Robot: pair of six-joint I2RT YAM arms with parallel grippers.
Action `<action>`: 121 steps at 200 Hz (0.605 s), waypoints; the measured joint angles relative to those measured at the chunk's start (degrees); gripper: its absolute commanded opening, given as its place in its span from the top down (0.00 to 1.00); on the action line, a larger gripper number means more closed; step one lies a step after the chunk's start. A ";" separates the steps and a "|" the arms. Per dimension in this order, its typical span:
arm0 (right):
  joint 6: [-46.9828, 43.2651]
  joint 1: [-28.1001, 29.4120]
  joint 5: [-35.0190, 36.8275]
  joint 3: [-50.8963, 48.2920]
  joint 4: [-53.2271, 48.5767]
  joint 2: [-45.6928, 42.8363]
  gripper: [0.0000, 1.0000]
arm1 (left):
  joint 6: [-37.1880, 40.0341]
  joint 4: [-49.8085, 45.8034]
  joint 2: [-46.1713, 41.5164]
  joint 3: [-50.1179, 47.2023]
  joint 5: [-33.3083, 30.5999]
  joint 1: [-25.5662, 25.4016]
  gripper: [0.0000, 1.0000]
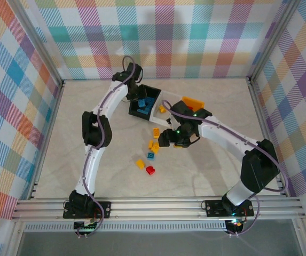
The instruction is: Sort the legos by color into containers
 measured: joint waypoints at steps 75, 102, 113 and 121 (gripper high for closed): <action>-0.17 0.90 -0.28 3.19 -0.57 5.70 0.26 | -0.81 0.55 0.92 0.57 2.93 -0.11 0.33; -0.15 3.82 0.81 6.64 -2.08 9.88 0.26 | -0.59 0.20 -2.03 -3.15 2.91 -0.22 0.30; 0.00 5.27 1.07 8.35 -2.93 12.17 0.26 | -0.31 0.07 -5.25 -6.99 2.58 -0.22 0.29; 0.31 6.29 1.42 9.66 -3.58 13.94 0.26 | -0.11 0.15 -8.31 -10.67 1.95 -0.20 0.29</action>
